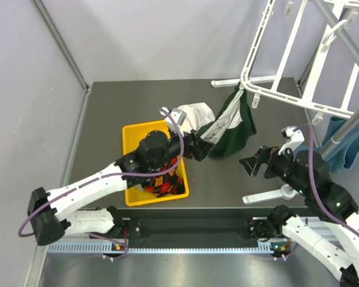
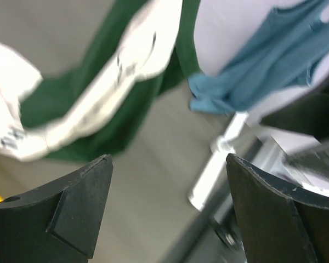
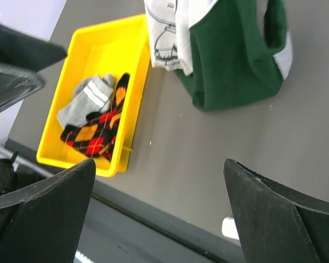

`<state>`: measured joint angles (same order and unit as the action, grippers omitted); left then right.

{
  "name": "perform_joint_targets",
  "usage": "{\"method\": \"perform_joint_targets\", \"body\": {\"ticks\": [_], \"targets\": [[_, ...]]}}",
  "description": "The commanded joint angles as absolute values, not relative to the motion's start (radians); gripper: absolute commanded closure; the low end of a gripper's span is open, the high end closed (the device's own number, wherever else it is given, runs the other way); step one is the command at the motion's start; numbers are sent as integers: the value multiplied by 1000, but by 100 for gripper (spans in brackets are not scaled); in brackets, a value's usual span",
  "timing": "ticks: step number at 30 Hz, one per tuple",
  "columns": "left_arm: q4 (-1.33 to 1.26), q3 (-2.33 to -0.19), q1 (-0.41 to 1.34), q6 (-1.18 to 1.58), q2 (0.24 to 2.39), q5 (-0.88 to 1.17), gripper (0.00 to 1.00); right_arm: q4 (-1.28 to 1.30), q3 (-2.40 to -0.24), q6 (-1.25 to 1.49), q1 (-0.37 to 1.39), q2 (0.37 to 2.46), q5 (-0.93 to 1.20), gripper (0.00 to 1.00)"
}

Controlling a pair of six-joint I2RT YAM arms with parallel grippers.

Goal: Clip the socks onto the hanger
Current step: Open the clamp at the hanger.

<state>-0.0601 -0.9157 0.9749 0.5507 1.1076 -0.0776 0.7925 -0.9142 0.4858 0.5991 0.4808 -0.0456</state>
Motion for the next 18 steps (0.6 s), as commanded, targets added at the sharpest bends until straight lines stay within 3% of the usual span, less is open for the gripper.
{"method": "perform_joint_targets", "body": {"ticks": [1,8,14,18], "targets": [[-210,-992,985,401,1196,-141,11,758,-976,443,597,482,-119,0],[-245,-1072,988,368,1359,-190,11,792,-1028,361,598,456,-182,0],[-374,-1092,1014,330,1451,37,23,801,-1080,315,598,500,-175,0],[-387,-1156,1043,350,1521,17,25,839,-1147,281,598,566,-144,0]]}}
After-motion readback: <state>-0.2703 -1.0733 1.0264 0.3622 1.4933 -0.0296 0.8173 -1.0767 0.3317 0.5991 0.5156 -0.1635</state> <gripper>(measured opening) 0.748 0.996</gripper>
